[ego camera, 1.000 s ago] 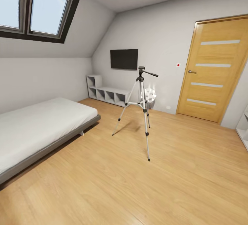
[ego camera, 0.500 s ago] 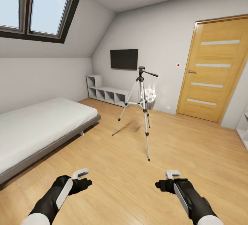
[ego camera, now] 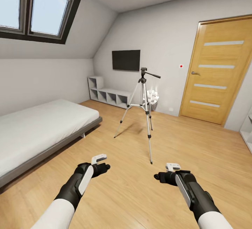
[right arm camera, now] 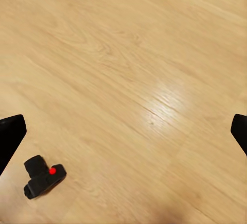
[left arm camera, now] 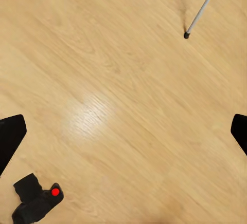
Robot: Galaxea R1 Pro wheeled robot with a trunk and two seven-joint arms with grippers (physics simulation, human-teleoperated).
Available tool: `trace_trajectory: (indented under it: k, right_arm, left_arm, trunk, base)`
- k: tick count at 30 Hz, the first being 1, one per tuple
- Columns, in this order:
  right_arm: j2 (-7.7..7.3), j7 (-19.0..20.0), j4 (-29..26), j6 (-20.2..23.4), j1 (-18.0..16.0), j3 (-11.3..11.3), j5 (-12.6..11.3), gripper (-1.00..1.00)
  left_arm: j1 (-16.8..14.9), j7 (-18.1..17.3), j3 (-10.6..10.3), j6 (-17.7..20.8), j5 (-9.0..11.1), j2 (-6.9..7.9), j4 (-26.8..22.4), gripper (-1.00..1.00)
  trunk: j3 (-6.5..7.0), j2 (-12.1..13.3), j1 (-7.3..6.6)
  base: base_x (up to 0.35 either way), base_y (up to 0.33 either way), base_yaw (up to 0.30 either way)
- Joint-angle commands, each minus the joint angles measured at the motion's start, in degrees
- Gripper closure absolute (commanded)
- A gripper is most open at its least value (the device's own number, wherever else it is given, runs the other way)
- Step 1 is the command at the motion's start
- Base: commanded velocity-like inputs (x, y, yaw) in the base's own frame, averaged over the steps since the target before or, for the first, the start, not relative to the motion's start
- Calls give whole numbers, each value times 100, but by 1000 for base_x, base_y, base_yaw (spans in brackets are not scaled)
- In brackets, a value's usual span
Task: Attach the digital camera to the camera tripod in the bedroom.
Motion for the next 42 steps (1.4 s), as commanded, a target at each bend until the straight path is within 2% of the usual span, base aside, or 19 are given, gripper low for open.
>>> trace_trajectory:
  k: [1, 11, 23, 42]
  right_arm:
    - [-6, 19, -46, 66, -4, -5, -55, -100]
    - [-23, 342, -103, 140, -5, 4, -59, -100]
    - [-23, 395, -114, 150, -5, 6, -43, -100]
    - [-34, 398, -135, 156, -5, 1, -57, -100]
  left_arm:
    - [-6, 80, 1, 11, 67, -28, -30, -100]
    - [-11, 111, -7, 22, 93, -145, -24, -100]
    - [-12, 97, -7, -4, 116, -177, 98, -100]
    - [-12, 95, 17, 13, 138, -154, 88, -100]
  trunk:
    - [-7, -4, 0]
    - [-7, -4, 0]
    - [-7, -4, 0]
    - [-348, -766, 417]
  base:
    - [0, 0, 0]
    - [0, 0, 0]
    - [0, 0, 0]
    - [0, 0, 0]
